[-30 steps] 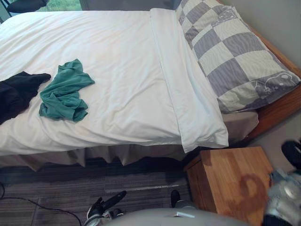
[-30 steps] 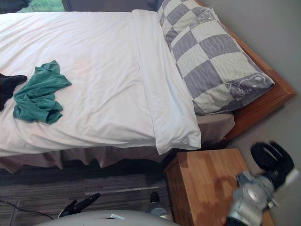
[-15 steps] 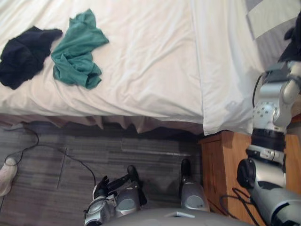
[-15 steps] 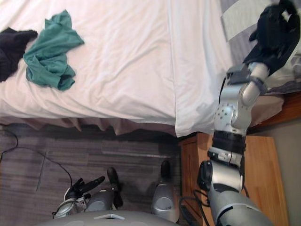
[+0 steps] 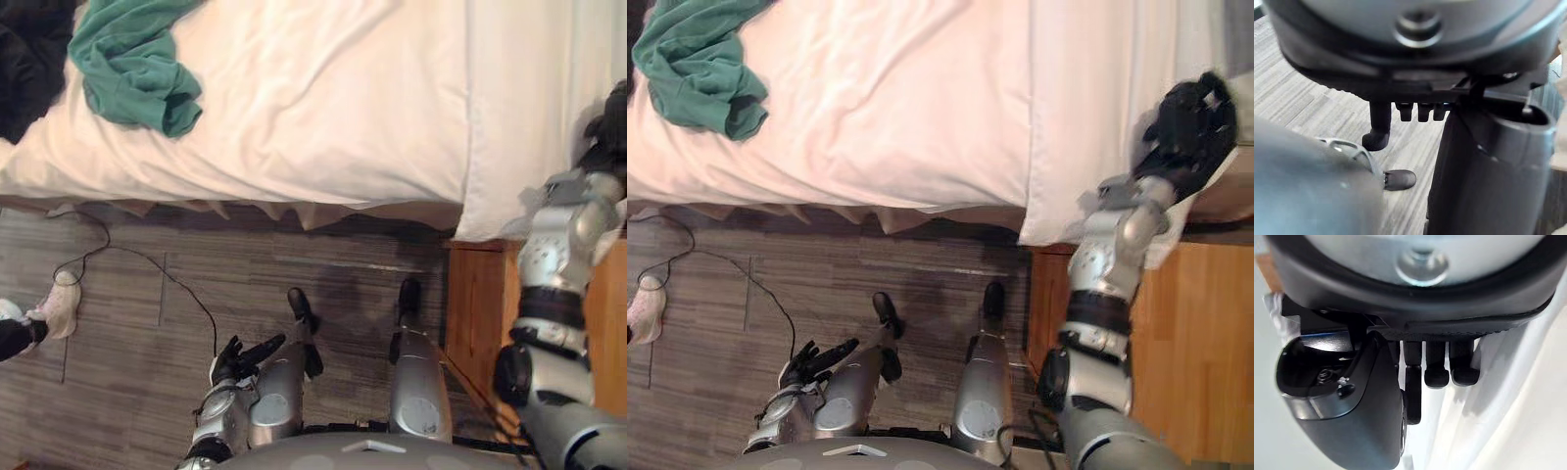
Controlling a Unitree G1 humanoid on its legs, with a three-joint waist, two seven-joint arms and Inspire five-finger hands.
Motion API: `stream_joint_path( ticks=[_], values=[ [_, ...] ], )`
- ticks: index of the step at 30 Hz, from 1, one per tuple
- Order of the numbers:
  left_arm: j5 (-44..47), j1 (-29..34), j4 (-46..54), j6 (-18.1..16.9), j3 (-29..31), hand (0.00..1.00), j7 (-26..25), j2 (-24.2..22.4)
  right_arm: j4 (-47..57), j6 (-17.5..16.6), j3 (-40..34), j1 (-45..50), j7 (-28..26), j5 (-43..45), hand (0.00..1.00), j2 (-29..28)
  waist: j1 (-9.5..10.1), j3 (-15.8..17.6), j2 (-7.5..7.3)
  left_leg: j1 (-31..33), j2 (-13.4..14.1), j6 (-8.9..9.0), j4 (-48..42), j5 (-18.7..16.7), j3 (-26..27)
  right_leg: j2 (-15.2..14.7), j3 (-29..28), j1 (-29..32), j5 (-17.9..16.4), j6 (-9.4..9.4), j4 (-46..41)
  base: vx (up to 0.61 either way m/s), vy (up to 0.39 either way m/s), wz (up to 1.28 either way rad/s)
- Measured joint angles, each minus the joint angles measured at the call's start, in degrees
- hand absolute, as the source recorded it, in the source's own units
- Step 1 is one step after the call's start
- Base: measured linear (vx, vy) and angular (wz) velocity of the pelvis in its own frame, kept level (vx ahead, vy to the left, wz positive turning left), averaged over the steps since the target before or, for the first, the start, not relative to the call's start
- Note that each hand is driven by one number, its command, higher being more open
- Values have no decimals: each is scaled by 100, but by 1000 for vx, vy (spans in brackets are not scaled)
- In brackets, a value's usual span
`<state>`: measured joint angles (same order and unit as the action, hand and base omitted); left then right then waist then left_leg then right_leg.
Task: Tidy up the quilt and then pick up the clothes from the bed and put them into the laundry hamper
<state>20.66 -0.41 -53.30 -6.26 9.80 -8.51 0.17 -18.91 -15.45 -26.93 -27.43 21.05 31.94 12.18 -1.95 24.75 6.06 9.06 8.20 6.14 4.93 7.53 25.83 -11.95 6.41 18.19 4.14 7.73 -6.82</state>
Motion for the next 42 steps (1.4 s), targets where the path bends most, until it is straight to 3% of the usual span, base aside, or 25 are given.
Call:
stream_joint_path(
  ticks=[4,6,7,9,11,14,15,19,22,23,24,25,26,28,31,33,34,35,36,37,38,39,40,41,42],
  values=[
    [-2,-184,-18,29,454,100,-58,-165,-579,137,-119,1280,-107,120,0,-1000,-94,-143,-326,-502,140,55,-2,-160,227,131,-44,-389,-198,-32,-68,66,-36,-22],
    [-37,-235,-51,85,473,100,-61,-240,-1724,612,-205,2336,-226,332,0,-1471,-164,-353,-520,-797,186,81,-4,-244,368,173,-89,-585,-339,-54,-156,118,-17,-19],
    [-63,-256,-60,127,473,100,-52,-276,-1985,749,-266,2621,-264,333,100,-1583,-166,-394,-533,-879,191,104,-3,-266,399,179,-103,-659,-358,-50,-155,153,-8,-25],
    [-112,-231,-148,182,452,100,51,-407,-3088,1361,-392,3327,-301,284,100,-1613,-296,-565,-527,-1253,196,164,-4,-382,596,191,-144,-930,-418,-31,-169,168,20,-31],
    [-512,-198,-219,236,457,100,87,-384,-3243,1555,-334,3829,-405,-19,100,-1568,-367,-741,-532,-1514,217,221,-2,-465,769,229,-208,-1056,-474,-29,-219,109,14,-39],
    [-1395,-91,-260,269,411,100,97,-339,-3219,1581,-91,4234,-651,-686,100,-1523,-397,-1062,-626,-1777,253,272,-1,-535,825,257,-215,-1177,-652,-41,-440,59,-7,-15],
    [-1634,-20,-301,277,376,100,138,-289,-3219,1585,92,4251,-765,-907,100,-1525,-395,-1156,-720,-1906,256,285,0,-553,825,252,-216,-1211,-784,-59,-637,0,0,0],
    [-1709,204,-375,386,139,100,164,-67,-3193,1546,643,4003,-1131,-1436,100,-1521,-346,-1344,-948,-2192,192,324,2,-603,773,190,-189,-1117,-1287,-171,-1460,-21,-52,8],
    [-1566,259,-403,391,332,100,119,19,-3185,1416,719,3904,-1159,-1856,100,-1514,-291,-1401,-902,-2128,385,443,-244,-784,552,225,239,-1351,-1521,-375,-1364,6,-81,28],
    [-1498,259,-397,391,386,100,118,11,-3189,1416,735,3887,-1160,-1851,100,-1497,-278,-1406,-893,-1940,479,450,-581,-945,434,191,355,-1375,-1527,-382,-1324,50,-42,50],
    [-1260,252,-325,378,433,100,124,-26,-3188,1404,866,3865,-1156,-1823,100,-1408,-231,-1406,-871,-1436,727,458,-1563,-1213,178,111,494,-1378,-1525,-371,-1296,21,23,32],
    [-1126,228,-285,373,453,100,120,-9,-3197,1398,949,3842,-1138,-1820,100,-1355,-214,-1367,-855,-1147,844,473,-2134,-1340,78,80,544,-1371,-1512,-342,-1324,14,9,56],
    [-850,177,-158,290,474,100,94,-23,-3272,1397,1157,3771,-1052,-1836,100,-1229,-216,-1304,-824,-361,985,598,-3393,-1317,-337,-95,753,-1368,-1460,-249,-1351,2,-10,52],
    [-538,196,-105,12,455,100,-34,-33,-3418,1349,1213,3717,-784,-2024,100,-1155,-141,-1264,-842,-42,1014,621,-3916,-1318,-586,-283,784,-1504,-1289,-54,-1168,103,107,29],
    [-528,197,-255,-14,450,100,-55,31,-3615,1374,1224,3539,-746,-2085,100,-982,-161,-1281,-787,-191,1479,186,-3445,-1686,-670,-308,728,-1554,-1152,93,-1032,133,259,-5],
    [-579,195,-266,-25,388,100,-38,123,-3638,1382,1258,3406,-821,-2233,100,-958,-166,-1243,-856,-271,1697,178,-2902,-1694,-1100,-501,645,-1550,-1069,271,-1057,114,403,2],
    [-579,196,-264,-29,303,100,-21,192,-3638,1382,1349,3301,-890,-2244,100,-960,-164,-1209,-918,-349,1739,67,-2524,-1596,-1375,-667,561,-1544,-996,405,-1056,93,512,-5],
    [-677,206,-290,-31,194,100,-1,236,-3655,1363,1485,3198,-1021,-2266,100,-963,-156,-1225,-882,-555,1700,287,-1887,-1263,-1661,-853,451,-1520,-880,664,-1012,87,650,-10],
    [-820,80,-415,55,159,100,24,575,-3788,1388,1697,2962,-1216,-2276,100,-1199,-145,-1152,-1276,-574,1171,713,-2055,-1345,-1573,-1139,151,-1597,-904,777,-782,60,512,-10],
    [-837,82,-433,51,156,100,21,620,-3788,1387,1748,2938,-1281,-2276,100,-1225,-148,-1153,-1277,-544,1174,765,-2101,-1361,-1582,-1077,152,-1609,-902,774,-827,46,331,-10],
    [-930,152,-516,50,154,100,11,721,-3771,1378,1867,2915,-1463,-2446,100,-1290,-126,-1195,-1282,-465,1082,846,-2452,-1568,-1746,-997,227,-1685,-805,724,-715,50,313,-4],
    [-1059,282,-589,58,56,100,68,793,-3783,1343,1820,2922,-1572,-2498,100,-1300,-159,-1243,-1296,-362,894,814,-2770,-1846,-1806,-1156,251,-1799,-320,719,-504,40,355,-6],
    [-1073,284,-613,75,40,100,103,823,-3785,1341,1741,2922,-1592,-2497,100,-1300,-151,-1247,-1303,-349,805,761,-2854,-1936,-1754,-1260,227,-1777,-106,713,-498,3,507,-19],
    [-1207,274,-639,128,-23,100,160,882,-3809,1346,1651,2852,-1603,-2497,100,-1254,-131,-1271,-1288,-400,658,544,-2807,-2077,-1539,-1399,165,-1507,394,390,-634,-26,388,-57],
    [-1226,293,-664,145,-47,100,174,870,-3838,1364,1645,2713,-1574,-2514,100,-1208,-83,-1297,-1227,-474,611,448,-2628,-2042,-1293,-1446,373,-1224,899,-358,-686,-55,514,-98]
  ],
)
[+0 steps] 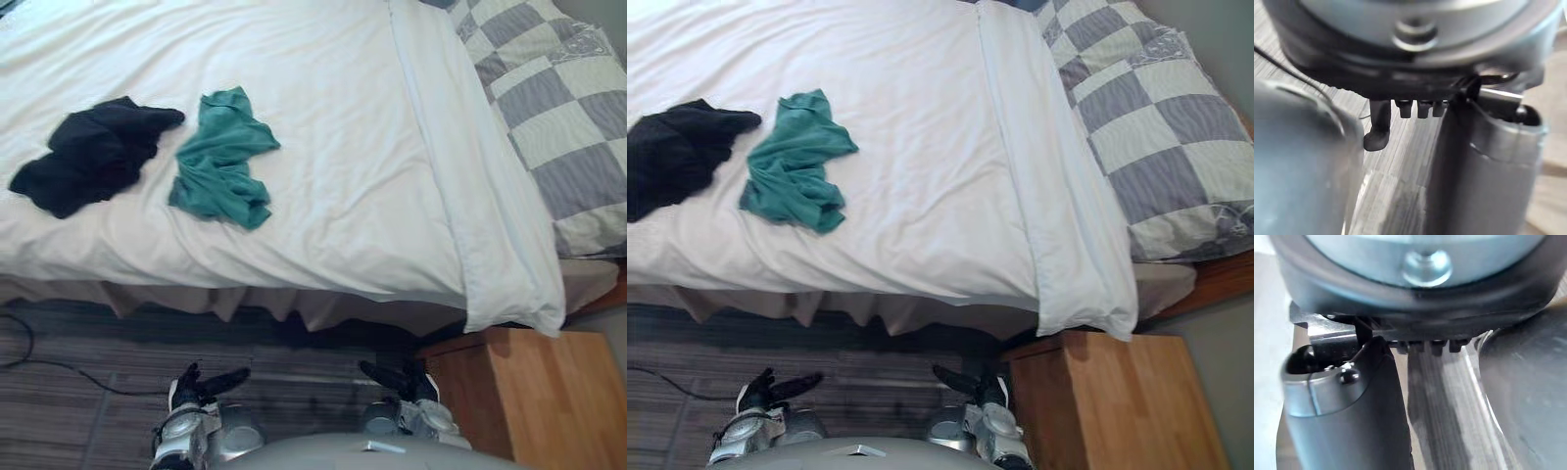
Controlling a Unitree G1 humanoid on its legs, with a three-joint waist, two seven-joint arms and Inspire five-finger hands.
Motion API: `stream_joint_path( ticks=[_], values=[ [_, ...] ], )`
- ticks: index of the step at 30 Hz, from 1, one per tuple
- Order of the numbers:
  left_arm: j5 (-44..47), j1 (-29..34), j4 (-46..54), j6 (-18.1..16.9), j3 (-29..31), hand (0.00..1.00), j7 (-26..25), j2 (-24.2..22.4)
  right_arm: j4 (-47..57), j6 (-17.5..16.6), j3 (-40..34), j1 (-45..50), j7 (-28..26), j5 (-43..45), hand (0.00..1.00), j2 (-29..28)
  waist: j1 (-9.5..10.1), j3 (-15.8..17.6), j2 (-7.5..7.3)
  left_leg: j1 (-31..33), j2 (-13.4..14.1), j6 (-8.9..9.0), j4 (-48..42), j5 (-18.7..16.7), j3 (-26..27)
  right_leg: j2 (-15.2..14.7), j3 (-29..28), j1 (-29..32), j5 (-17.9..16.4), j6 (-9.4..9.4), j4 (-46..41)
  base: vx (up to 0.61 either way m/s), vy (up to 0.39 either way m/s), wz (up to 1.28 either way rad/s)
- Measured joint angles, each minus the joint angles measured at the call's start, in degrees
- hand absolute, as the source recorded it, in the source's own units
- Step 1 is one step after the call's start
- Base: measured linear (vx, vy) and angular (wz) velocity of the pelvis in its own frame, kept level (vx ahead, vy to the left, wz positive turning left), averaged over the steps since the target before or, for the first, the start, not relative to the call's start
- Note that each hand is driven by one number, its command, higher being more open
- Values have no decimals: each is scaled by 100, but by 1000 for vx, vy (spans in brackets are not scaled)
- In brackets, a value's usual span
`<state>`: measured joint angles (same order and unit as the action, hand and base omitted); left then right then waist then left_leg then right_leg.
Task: Tidy up the quilt and then pick up the clothes from the bed and put them into the laundry hamper
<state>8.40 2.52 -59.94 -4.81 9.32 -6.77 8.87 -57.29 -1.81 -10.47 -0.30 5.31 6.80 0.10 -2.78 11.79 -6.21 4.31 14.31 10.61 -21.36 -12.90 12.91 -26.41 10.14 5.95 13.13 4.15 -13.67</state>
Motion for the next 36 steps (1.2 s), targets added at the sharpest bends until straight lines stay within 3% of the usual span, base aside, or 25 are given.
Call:
stream_joint_path(
  ticks=[1,2,4,5,6,7,8,9,10,12,14,16,17,18,22,25,26,27,28,29,30,31,33,35,36],
  values=[
    [-26,55,-83,15,2,100,94,-87,-82,64,-4,-206,14,-166,100,186,-13,-23,187,-124,-28,-212,345,186,314,-42,734,308,280,-606,-236,-31,383,-90],
    [-66,68,-111,10,17,100,135,-88,-85,90,-2,-218,4,-208,100,228,-44,-12,202,-200,-63,-288,483,252,393,-54,1053,433,33,-618,-743,10,405,-63],
    [-234,75,-106,19,30,100,147,-62,4,149,74,-1,0,-195,100,125,-14,3,212,-458,-132,-377,765,353,523,445,1473,486,-956,-213,-2052,54,226,-34],
    [-370,103,-68,74,21,100,159,-54,206,157,154,79,-32,-299,100,111,0,8,219,-626,-179,-395,872,363,644,513,1357,529,-931,-161,-2272,24,154,-30],
    [-518,101,-66,108,-15,100,164,-31,280,106,218,152,-60,-397,100,104,-25,13,235,-690,-176,-409,917,372,628,610,1206,588,-1153,63,-2469,27,107,-6],
    [-746,58,-85,150,-141,100,182,43,403,23,453,166,-98,-503,100,99,-83,13,241,-730,-128,-435,935,390,557,1175,995,567,-1890,172,-2581,27,13,38],
    [-921,-18,-129,161,-279,100,201,72,425,-41,681,222,-92,-642,100,63,-70,11,134,-741,-258,-432,888,385,424,1709,810,274,-2173,-207,-1916,34,-39,53],
    [-906,-82,-120,183,-277,100,244,57,410,-56,720,282,-93,-640,100,38,-49,20,83,-739,-413,-433,816,343,375,1682,971,31,-2476,-639,-1583,49,-53,44],
    [-979,-189,-16,193,-399,100,315,-137,292,-30,768,116,-93,-635,100,108,45,89,304,-476,-476,-444,252,148,318,1673,917,-372,-2768,-307,-895,43,-48,22],
    [-1155,-318,123,167,-559,100,227,-411,244,-11,1049,-131,-139,-660,100,395,84,310,665,-9,-447,-341,-650,96,-7,1607,890,-484,-2761,-192,-724,-27,59,18],
    [-1159,-344,398,2,-829,100,164,-693,-167,39,1360,-549,-172,-909,100,754,98,525,1068,561,-528,389,-1612,375,-471,1449,919,-518,-2708,-84,-719,-68,156,15],
    [-936,-315,434,-29,-958,100,153,-776,-401,164,1492,-739,-173,-1465,100,826,126,488,1245,756,-440,275,-1955,518,-247,1306,967,-525,-2516,19,-575,10,113,-3],
    [-846,-269,424,-54,-951,100,121,-779,-361,197,1589,-794,-224,-1834,100,782,113,473,1309,720,-238,18,-1888,402,-65,1347,934,-557,-2444,70,-478,66,117,-20],
    [-847,-275,417,-40,-949,100,104,-761,-282,196,1716,-799,-275,-2015,100,738,112,480,1297,593,-93,-217,-1579,281,-87,1353,874,-556,-2414,118,-462,70,125,-23],
    [-874,-221,385,-112,-951,100,63,-631,-251,187,1919,-898,-347,-2220,100,636,105,492,1071,312,342,-375,-595,286,-417,1069,397,-322,-2275,362,-606,71,348,-37],
    [-875,-191,291,-258,-949,100,-73,-567,-252,169,1919,-846,-298,-2218,100,653,88,434,935,238,574,-726,73,874,-736,473,76,-175,-1963,938,-538,43,543,-25],
    [-855,-203,231,-260,-948,100,-76,-561,-272,143,1940,-778,-306,-2213,100,637,103,339,878,119,337,257,189,402,-752,264,-34,-211,-1834,1065,-297,37,817,-3],
    [-820,-251,173,-234,-942,100,-69,-292,-321,129,1861,-698,-357,-2205,100,325,63,335,463,152,-74,362,160,378,-744,62,-263,-296,-1684,1059,-17,21,629,8],
    [-729,-256,137,-205,-945,100,-70,-197,-319,91,1812,-676,-437,-2200,100,212,41,296,374,182,-183,348,167,363,-790,48,-228,-315,-1498,960,11,8,662,11],
    [-601,-290,57,-112,-939,100,-72,-114,-318,14,1656,-654,-518,-2113,100,54,25,258,276,102,-273,258,220,339,-668,-36,-248,-202,-938,417,-84,-27,439,-19],
    [-526,-277,21,-101,-923,100,-73,-116,-317,15,1526,-656,-483,-1891,100,-62,78,249,279,-98,-291,146,418,384,-429,-41,-118,30,-437,-325,-198,-33,498,-77],
    [-366,-151,34,-118,-888,100,-54,-154,-329,25,1496,-654,-426,-1676,100,-170,139,158,416,-315,-236,-31,740,503,-65,-43,523,211,-36,-644,-262,-25,368,-94],
    [-281,-49,15,-129,-879,100,-41,-131,-324,28,1515,-582,-411,-1525,100,-298,81,133,387,-539,-299,-191,1017,612,145,75,1289,237,-470,-368,-836,-18,204,-65],
    [-6,-50,-34,-130,-887,100,51,-178,-249,-20,1525,-491,-433,-1435,100,-342,85,137,388,-667,-443,-319,1276,750,205,793,1232,168,-1730,46,-1343,-60,197,-26],
    [65,-50,-45,-121,-892,100,81,-195,-246,-27,1525,-486,-426,-1413,100,-342,72,138,386,-667,-494,-346,1309,777,200,949,1137,107,-1967,93,-1324,-79,128,9]
  ],
)
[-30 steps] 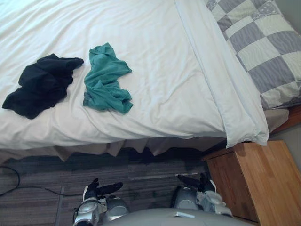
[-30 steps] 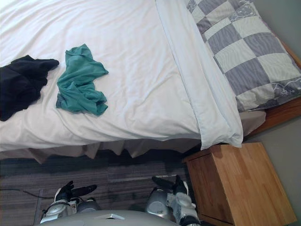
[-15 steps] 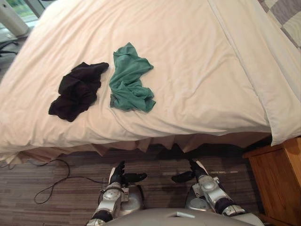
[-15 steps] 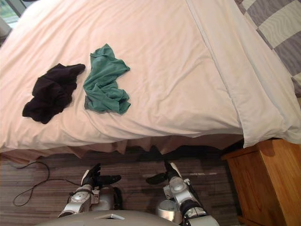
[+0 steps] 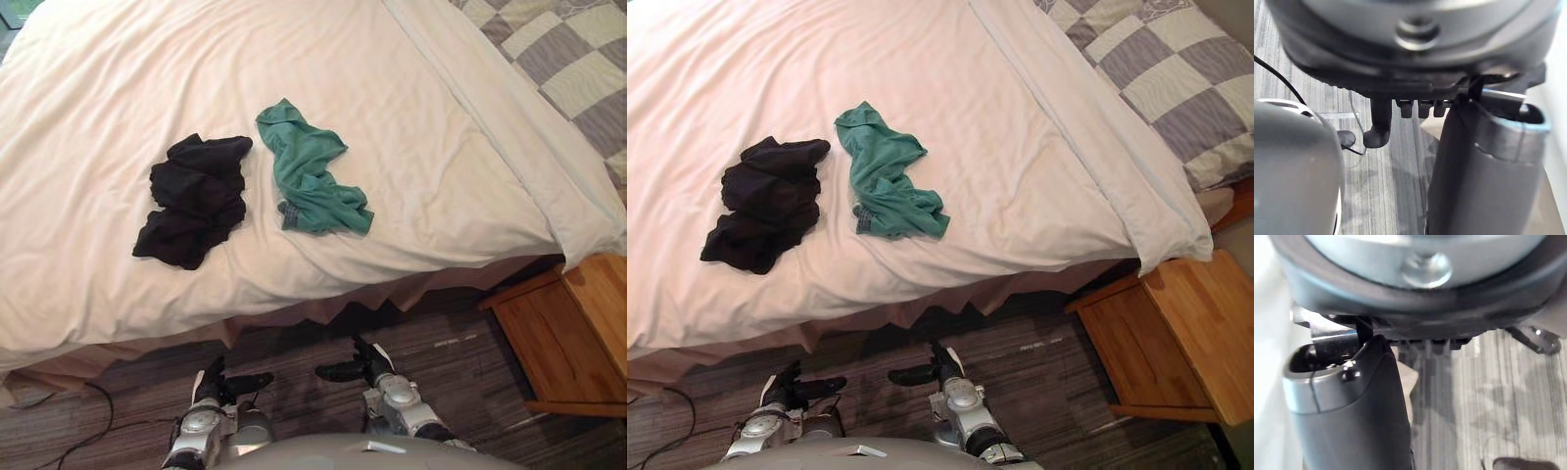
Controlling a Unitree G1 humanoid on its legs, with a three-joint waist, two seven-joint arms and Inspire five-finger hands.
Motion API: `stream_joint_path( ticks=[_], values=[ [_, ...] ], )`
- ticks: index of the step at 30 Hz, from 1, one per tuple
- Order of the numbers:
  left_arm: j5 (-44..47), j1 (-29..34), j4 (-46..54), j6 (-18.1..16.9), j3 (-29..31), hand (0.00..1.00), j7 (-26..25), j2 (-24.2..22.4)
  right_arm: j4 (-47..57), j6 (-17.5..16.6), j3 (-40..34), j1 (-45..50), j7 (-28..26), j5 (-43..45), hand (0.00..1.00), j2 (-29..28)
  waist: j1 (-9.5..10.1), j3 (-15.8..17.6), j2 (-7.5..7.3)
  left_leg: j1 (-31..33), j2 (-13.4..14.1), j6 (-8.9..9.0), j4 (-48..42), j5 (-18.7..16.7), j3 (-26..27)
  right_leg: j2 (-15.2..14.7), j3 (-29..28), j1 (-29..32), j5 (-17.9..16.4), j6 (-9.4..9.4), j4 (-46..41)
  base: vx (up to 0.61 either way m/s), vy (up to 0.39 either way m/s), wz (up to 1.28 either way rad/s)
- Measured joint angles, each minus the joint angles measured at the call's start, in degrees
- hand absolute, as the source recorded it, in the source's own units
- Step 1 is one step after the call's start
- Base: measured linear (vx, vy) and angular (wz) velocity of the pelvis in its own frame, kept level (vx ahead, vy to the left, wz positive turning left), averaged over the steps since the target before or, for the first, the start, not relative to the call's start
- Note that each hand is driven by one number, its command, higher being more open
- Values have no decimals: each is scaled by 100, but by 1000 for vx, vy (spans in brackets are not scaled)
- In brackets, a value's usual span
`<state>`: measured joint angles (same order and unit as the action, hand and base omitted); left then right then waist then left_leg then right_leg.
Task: Tidy up the quilt and then pick up the clothes from the bed and put them into the laundry hamper
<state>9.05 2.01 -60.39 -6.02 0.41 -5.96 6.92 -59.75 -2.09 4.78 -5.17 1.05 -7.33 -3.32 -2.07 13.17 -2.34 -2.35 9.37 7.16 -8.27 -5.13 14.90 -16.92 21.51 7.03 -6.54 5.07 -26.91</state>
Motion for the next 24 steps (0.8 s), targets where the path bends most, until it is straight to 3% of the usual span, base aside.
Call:
stream_joint_path(
  ticks=[1,2,6,10,13,16,18,21,24],
  values=[
    [29,-22,-14,24,2,100,32,-4,-3,7,-5,10,18,141,100,9,-12,5,-69,-21,-196,-43,75,63,-44,111,30,-212,-342,6,200,-87,99,22],
    [26,-53,-30,23,-7,100,52,-11,-6,22,-24,2,34,200,100,28,-9,12,-90,-31,-259,-63,93,92,-108,96,33,-358,-403,59,413,-97,74,43],
    [27,-44,-55,115,13,100,22,-141,-91,37,-139,-3,126,416,100,137,19,7,104,-421,-226,-79,782,546,-423,323,511,-1066,-71,226,1275,-55,-8,48],
    [93,19,-82,129,320,100,-7,-163,-149,65,-467,15,255,443,100,133,42,-59,67,-523,-193,-74,1069,678,-277,520,421,-1227,244,277,1865,-37,17,-14],
    [382,27,-249,149,872,100,-65,-199,-295,60,-1350,41,362,602,100,119,37,-103,2,-644,-258,-98,1176,696,-233,560,379,-1427,509,336,2237,21,48,-11],
    [688,94,-445,256,1969,100,-239,-363,-483,208,-2694,247,566,660,100,223,32,-133,7,-921,-359,-108,1301,691,-304,515,517,-1815,565,360,2428,56,43,19],
    [873,355,-449,273,3137,100,-329,-498,-572,371,-3572,645,635,1082,100,371,48,-309,2,-914,-378,-134,1313,645,-306,499,541,-1828,538,329,2447,70,33,8],
    [1156,518,-421,478,4280,100,-569,-482,-534,514,-4335,1112,729,1959,100,535,37,-340,22,-899,-378,-134,1332,640,-271,498,546,-1821,531,320,2460,32,13,0],
    [1745,539,-123,519,4954,100,-786,-374,11,540,-4604,1527,878,2585,100,674,24,-420,189,-848,-370,-140,1341,604,-247,488,571,-1788,512,304,2448,-27,13,1]
  ],
)
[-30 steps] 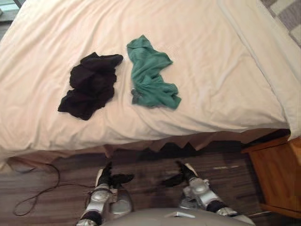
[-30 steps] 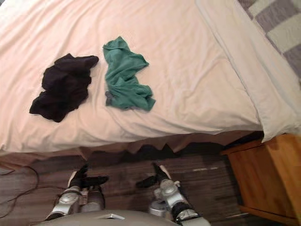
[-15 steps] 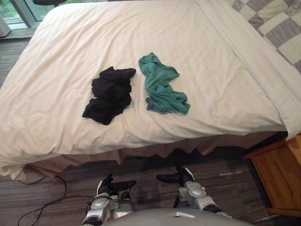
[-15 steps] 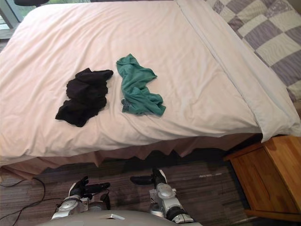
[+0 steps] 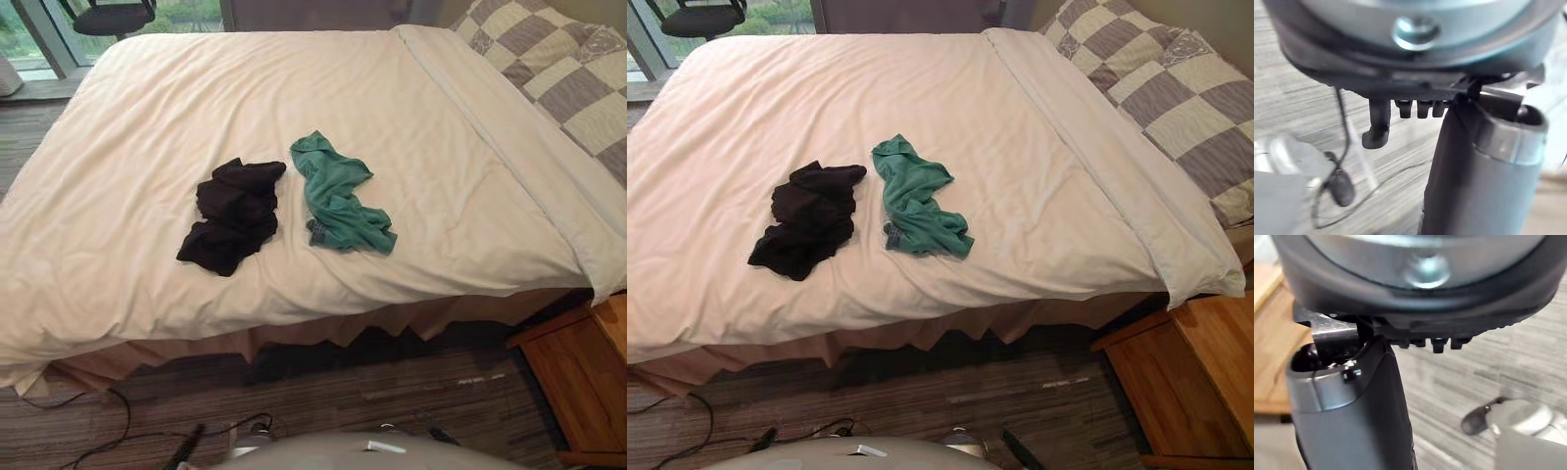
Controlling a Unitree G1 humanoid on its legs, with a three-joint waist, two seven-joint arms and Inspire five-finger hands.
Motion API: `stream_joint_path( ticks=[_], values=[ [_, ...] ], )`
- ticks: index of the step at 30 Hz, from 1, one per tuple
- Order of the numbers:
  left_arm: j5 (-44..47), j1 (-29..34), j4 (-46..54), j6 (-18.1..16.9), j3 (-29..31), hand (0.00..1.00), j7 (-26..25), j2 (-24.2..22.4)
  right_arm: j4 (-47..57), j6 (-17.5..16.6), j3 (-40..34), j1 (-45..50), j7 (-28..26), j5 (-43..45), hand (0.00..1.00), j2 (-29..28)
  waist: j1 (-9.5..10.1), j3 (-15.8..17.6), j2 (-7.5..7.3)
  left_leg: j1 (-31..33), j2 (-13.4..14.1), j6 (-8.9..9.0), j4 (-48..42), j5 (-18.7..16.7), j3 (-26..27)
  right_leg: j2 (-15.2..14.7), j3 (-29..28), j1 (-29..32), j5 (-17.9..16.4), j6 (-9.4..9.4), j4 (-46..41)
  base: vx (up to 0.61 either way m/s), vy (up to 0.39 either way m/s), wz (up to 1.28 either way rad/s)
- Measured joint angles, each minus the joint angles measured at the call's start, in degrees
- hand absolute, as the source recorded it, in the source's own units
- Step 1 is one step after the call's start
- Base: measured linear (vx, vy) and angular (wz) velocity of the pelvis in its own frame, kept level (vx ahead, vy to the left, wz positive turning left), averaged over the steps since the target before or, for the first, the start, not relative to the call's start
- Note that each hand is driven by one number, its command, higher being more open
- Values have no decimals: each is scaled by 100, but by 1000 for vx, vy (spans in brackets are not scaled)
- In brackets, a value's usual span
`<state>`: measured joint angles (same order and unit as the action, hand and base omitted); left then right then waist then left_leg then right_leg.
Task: Tidy up the quilt and then pick up the clothes from the bed and put them into the laundry hamper
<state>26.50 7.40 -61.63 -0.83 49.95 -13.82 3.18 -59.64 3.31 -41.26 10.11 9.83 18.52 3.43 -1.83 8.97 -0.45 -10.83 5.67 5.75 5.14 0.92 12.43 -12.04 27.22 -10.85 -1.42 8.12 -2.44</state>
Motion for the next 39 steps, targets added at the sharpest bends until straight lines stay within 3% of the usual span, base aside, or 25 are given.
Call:
stream_joint_path(
  ticks=[3,5,8,11,14,16,18,20,23,28,34,35,36,37,39],
  values=[
    [468,-14,1109,-33,279,100,-83,260,1794,-58,-201,185,266,524,100,50,-19,-290,155,100,94,24,2,-84,519,-18,-70,192,-44,60,-33,-48,24,-11],
    [538,-50,1732,-212,256,100,-121,557,2717,-270,-201,177,407,491,100,129,-20,-506,177,134,100,45,1,-67,525,-14,-82,228,-51,67,-39,0,0,0],
    [651,-67,3019,-620,-53,100,-327,1081,3692,-583,-204,-144,617,429,100,403,-12,-678,161,143,96,63,-24,49,400,-16,-63,239,-48,29,-145,68,-7,10],
    [277,-135,4263,-940,-204,100,-630,1283,4316,-786,-193,-440,757,176,100,539,-24,-667,44,224,92,74,-27,62,234,-18,-69,244,-66,-2,-162,57,-7,24],
    [-419,-125,5346,-1138,-502,100,-1037,1222,4992,-992,122,-615,810,-101,100,558,-57,-641,7,239,75,73,-28,59,175,-26,-220,242,-69,-7,-148,53,20,11],
    [-921,-123,5979,-1155,-827,100,-1242,942,5244,-996,495,-702,803,-444,100,559,-73,-602,8,247,67,72,-29,57,160,-31,-261,244,-69,-7,-139,19,16,4],
    [-1343,-96,6536,-1166,-1336,100,-1327,555,5461,-995,946,-749,770,-702,100,560,-69,-548,25,249,62,70,-29,54,163,-34,-293,247,-69,-7,-133,-8,6,-2],
    [-1725,20,7060,-1154,-2211,100,-1232,160,5758,-992,1504,-856,576,-923,100,560,-85,-450,53,261,56,69,-29,54,215,-34,-402,290,-68,-5,-103,-28,13,-11],
    [-1831,15,7175,-1152,-2779,100,-844,54,5941,-985,1987,-1074,403,-1023,100,560,-198,-331,71,274,78,76,-30,48,289,1,-488,332,-55,16,-45,-18,-4,-14],
    [-2272,-25,7175,-966,-2825,100,-662,73,6132,-900,2257,-1091,242,-1153,100,748,-320,-174,60,551,102,66,-170,8,361,10,-585,605,-39,29,-49,24,-8,-10],
    [-2776,-125,7287,-779,-2906,100,-388,273,6486,-870,2484,-1277,123,-1378,100,984,-284,379,83,1213,169,61,-421,-5,277,12,-573,1196,-36,23,-222,-12,-8,5],
    [-2907,-138,7257,-739,-2805,100,-288,429,6488,-870,2508,-1363,100,-1379,100,986,-241,445,114,1279,182,61,-434,-5,278,14,-576,1260,-35,20,-248,-15,-25,-5],
    [-3067,-345,6836,-730,-2433,100,-174,1259,6490,-872,2477,-1533,61,-1356,100,1013,-259,592,116,1362,208,62,-475,-5,306,31,-606,1362,-36,18,-262,-7,-24,-6],
    [-3027,-467,6694,-727,-2383,100,-179,1411,6490,-872,2464,-1549,60,-1354,100,1016,-236,596,124,1389,211,62,-479,-5,313,33,-616,1396,-36,18,-266,-7,-23,-15],
    [-2914,-1710,5487,-560,-2393,100,-548,2129,6488,-879,2521,-1571,153,-1353,100,964,-27,607,143,1517,208,62,-485,0,418,27,-714,1593,-34,14,-302,-4,-5,-14]
  ],
)
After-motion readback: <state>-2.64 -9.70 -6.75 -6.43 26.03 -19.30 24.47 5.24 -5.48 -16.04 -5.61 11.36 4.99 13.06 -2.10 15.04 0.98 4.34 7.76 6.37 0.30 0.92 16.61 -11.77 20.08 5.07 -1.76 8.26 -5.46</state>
